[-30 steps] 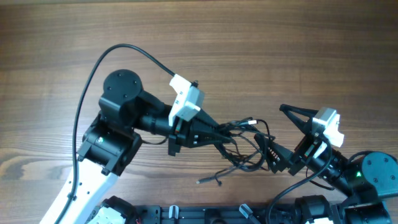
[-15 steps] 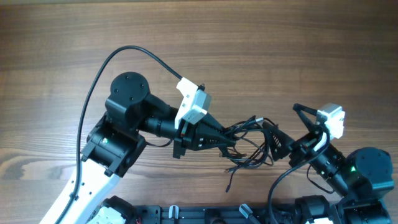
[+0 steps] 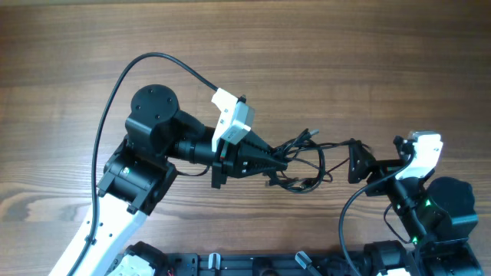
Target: Untangle cables
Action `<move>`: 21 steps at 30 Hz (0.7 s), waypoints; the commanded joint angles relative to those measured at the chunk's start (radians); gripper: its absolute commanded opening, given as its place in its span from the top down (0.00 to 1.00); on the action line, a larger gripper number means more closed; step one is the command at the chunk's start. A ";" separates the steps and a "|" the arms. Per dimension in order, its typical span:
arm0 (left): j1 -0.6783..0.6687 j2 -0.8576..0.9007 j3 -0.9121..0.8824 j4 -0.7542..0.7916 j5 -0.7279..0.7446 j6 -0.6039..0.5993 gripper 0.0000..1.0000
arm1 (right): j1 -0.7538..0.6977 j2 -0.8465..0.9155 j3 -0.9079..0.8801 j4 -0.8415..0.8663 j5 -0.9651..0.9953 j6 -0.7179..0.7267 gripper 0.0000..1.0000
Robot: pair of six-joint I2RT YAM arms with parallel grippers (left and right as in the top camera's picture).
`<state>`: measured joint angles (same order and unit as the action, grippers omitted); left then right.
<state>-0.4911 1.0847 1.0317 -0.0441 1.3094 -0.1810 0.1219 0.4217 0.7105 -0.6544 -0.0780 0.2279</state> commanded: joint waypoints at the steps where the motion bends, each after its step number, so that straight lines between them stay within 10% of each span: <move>1: 0.006 -0.006 0.017 0.011 0.019 0.017 0.96 | -0.003 0.006 0.001 -0.006 0.020 0.023 0.00; 11: 0.114 -0.006 0.017 -0.020 -0.017 0.016 0.96 | -0.003 0.006 0.001 -0.116 0.288 0.093 0.00; 21: 0.118 -0.006 0.017 -0.240 -0.389 0.141 0.96 | -0.003 0.006 0.002 0.017 -0.451 -0.196 0.00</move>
<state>-0.3775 1.0855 1.0348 -0.2478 1.0378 -0.1345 0.1207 0.4221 0.7097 -0.6712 -0.3622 0.0631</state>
